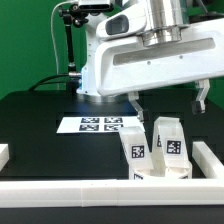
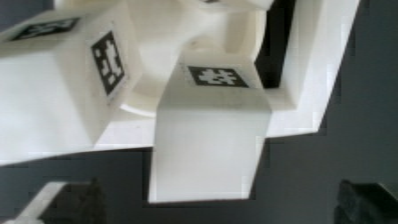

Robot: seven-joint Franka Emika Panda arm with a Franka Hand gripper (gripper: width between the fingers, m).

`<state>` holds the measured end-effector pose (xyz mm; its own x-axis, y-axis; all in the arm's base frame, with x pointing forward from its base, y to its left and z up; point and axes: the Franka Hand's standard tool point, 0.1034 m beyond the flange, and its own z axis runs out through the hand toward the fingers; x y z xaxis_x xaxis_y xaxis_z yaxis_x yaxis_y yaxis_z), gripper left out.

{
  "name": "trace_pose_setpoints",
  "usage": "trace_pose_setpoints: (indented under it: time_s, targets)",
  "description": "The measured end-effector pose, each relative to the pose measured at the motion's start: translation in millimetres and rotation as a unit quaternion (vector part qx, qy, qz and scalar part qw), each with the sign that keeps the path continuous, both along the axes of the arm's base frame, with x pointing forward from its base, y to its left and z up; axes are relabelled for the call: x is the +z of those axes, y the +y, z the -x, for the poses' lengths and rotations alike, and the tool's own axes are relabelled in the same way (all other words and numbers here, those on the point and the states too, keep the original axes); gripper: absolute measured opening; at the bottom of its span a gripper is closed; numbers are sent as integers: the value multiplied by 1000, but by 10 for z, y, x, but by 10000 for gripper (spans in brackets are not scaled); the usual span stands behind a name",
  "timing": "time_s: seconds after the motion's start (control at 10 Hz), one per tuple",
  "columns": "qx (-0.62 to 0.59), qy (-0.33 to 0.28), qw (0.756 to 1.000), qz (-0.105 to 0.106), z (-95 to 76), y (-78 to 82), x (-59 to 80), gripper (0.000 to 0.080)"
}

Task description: Assemble stool

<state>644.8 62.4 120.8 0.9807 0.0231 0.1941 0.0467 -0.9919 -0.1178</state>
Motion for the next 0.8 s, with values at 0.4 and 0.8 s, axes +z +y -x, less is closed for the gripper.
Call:
trace_pose_setpoints:
  time_s: [0.4,0.8]
  targets:
    - [25,39,999,5,-2,40,23,649]
    - [212,-5,975,60,-63,26,33,649]
